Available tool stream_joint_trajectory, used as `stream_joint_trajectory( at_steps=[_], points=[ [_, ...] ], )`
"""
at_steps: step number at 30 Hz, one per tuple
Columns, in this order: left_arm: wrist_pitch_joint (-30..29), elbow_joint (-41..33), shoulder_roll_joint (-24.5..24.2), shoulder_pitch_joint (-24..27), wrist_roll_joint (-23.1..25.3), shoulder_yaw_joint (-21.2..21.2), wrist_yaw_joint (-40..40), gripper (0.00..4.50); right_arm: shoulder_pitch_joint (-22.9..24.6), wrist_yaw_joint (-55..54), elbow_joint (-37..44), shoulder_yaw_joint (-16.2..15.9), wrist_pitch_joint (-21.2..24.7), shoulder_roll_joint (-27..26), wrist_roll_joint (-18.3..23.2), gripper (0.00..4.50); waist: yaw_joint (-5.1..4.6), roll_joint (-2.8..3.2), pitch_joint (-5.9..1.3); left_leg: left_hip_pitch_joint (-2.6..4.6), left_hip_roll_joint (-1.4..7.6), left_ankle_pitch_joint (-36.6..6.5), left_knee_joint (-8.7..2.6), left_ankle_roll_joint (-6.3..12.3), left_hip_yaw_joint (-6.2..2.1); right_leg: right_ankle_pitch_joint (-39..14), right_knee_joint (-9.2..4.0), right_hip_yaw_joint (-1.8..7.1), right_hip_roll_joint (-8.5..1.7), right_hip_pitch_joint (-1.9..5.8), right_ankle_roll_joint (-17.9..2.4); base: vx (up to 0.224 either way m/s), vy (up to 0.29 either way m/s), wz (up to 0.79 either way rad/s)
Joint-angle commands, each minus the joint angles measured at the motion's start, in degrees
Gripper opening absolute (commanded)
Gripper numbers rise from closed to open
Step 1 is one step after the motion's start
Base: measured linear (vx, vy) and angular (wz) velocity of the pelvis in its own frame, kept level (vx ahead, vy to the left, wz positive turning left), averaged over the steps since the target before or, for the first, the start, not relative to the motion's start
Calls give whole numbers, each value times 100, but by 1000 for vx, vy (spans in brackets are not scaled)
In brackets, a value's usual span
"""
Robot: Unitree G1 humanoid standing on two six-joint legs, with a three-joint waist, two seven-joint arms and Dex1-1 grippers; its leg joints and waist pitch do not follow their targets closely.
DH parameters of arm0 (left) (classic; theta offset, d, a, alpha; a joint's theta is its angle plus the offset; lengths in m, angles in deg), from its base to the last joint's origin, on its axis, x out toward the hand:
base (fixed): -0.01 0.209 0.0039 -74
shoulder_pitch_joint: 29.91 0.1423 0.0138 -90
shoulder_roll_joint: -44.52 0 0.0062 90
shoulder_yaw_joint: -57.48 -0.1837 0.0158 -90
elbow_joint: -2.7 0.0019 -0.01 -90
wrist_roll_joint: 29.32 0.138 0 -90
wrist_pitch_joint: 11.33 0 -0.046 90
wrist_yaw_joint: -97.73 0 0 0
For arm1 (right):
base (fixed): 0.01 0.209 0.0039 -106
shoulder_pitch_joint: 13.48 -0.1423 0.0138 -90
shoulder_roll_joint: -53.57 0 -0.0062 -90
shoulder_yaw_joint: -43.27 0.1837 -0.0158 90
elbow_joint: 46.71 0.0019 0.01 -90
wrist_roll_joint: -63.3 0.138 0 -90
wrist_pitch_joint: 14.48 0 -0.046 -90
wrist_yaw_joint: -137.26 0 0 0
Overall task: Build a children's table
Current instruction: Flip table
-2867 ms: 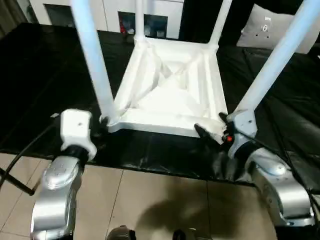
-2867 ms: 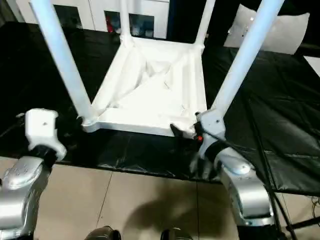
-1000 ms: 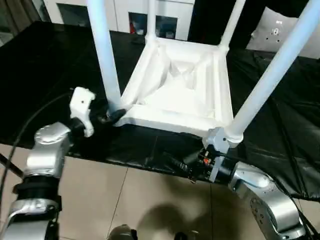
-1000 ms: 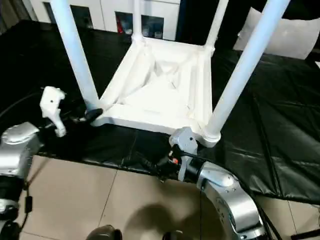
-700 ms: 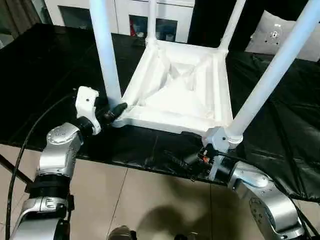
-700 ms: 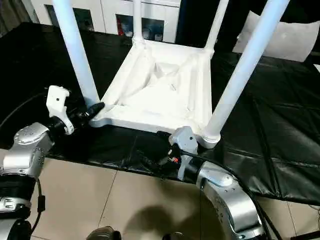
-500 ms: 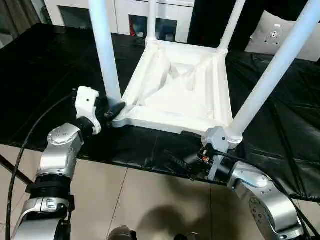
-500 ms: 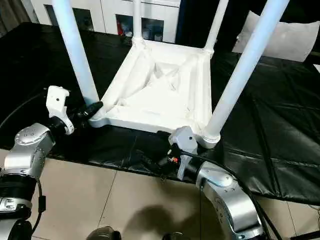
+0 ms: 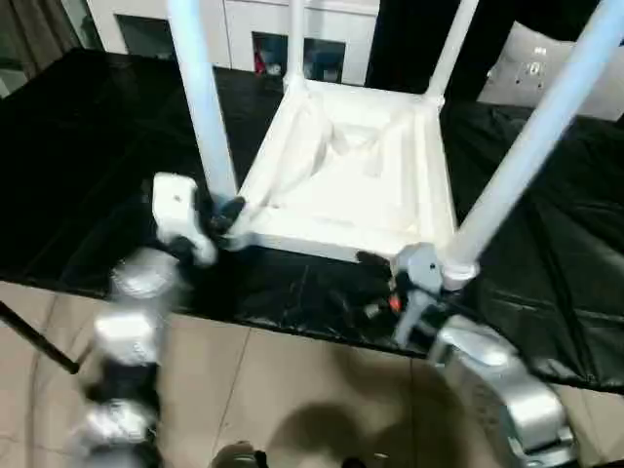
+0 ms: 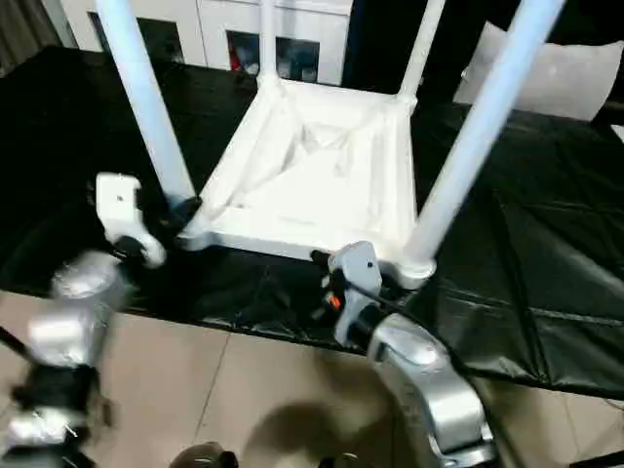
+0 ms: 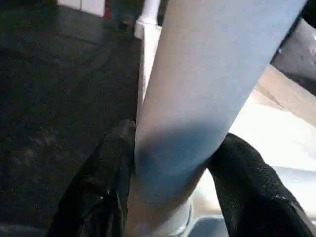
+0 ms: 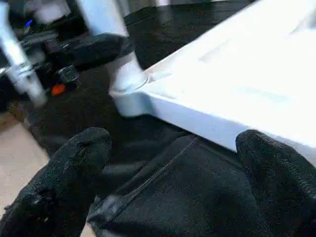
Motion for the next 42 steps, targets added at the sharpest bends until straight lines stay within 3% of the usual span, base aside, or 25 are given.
stream_joint_trajectory(
  at_steps=[1,4,6,7,9,12,13,14,16,18,19,23,27,32,42],
  points=[
    [-379,-265,484,95,-1080,330,327,202,89,-228,36,210,83,-44,79,450,-44,-40,-324,3,520,-777,-502,298,-194,-1292,-473,461,-686,271,-1148,0,0,0],
    [-653,-732,999,230,-1331,444,819,202,80,-477,2,292,103,-167,-1,450,-70,-43,-298,-13,511,-784,-500,302,-193,-1673,-516,449,-667,243,-980,0,0,0],
    [-781,-947,1270,282,-1364,548,1096,202,57,-590,-27,390,139,-230,-30,450,-104,-50,-313,-28,499,-742,-505,313,-206,-1589,-495,444,-647,251,-937,0,0,0],
    [-946,-1115,1426,385,-1405,518,1165,202,-25,-841,-139,692,133,-377,73,450,-172,-53,-310,-42,489,-802,-517,323,-204,-1678,-524,436,-634,254,-838,0,0,0],
    [-1085,-1216,1474,452,-1403,451,1158,202,-104,-996,-231,894,67,-475,166,450,-212,-49,-316,-31,483,-762,-515,302,-207,-1651,-534,430,-617,241,-795,0,0,0],
    [-1231,-1319,1474,515,-1419,345,1131,202,-257,-1120,-372,1120,-42,-596,358,450,-234,-28,-345,-29,503,-501,-506,372,-207,-1093,-474,432,-595,240,-865,0,0,0],
    [-1359,-1390,1495,550,-1532,311,1138,202,-509,-1149,-636,1381,-293,-766,641,450,-227,-1,-376,-23,500,-388,-484,408,-201,-848,-442,430,-611,246,-945,0,0,0],
    [-1404,-1416,1477,560,-1603,289,1172,202,-568,-1146,-700,1435,-348,-807,703,450,-234,-13,-376,-37,498,-341,-481,440,-200,-752,-435,430,-615,251,-981,0,0,0],
    [-1557,-1456,1431,559,-1847,234,1266,202,-857,-1061,-1068,1630,-541,-968,977,450,-212,-9,-428,-60,469,31,-428,600,-178,-217,-364,425,-602,263,-1116,0,0,0],
    [-1605,-1462,1440,548,-1922,245,1284,202,-931,-1040,-1163,1686,-565,-1018,1027,450,-203,8,-431,-64,472,180,-416,741,-170,33,-335,412,-586,250,-1215,0,0,0],
    [-1773,-1530,1471,545,-2041,225,1236,202,-1237,-995,-1582,1944,-663,-1219,1254,450,-200,17,-442,-65,488,170,-412,790,-175,50,-315,409,-601,256,-1284,0,0,0],
    [-1985,-1602,1511,576,-2070,130,1114,202,-1776,-741,-2278,2270,-866,-1455,1688,450,-169,34,-419,-50,496,-52,-426,749,-149,-305,-359,401,-597,230,-1295,0,0,0],
    [-2180,-1691,1536,626,-2183,59,1071,202,-2255,-714,-2985,2396,-1106,-1512,1767,450,-146,49,-456,-31,516,212,-416,731,-158,50,-286,390,-593,234,-1344,0,0,0],
    [-2410,-1840,1456,734,-2341,-120,1061,202,-2929,-456,-4001,2590,-1535,-1570,1766,450,-105,28,-460,-41,492,157,-399,733,-113,34,-285,395,-620,247,-1420,0,0,0],
    [-2632,-1934,1427,791,-2378,-127,1053,202,-3636,-308,-5015,2929,-2346,-1560,1932,355,-64,30,-467,-46,500,294,-385,872,-99,6,-268,384,-612,236,-1389,0,0,0]
  ],
)
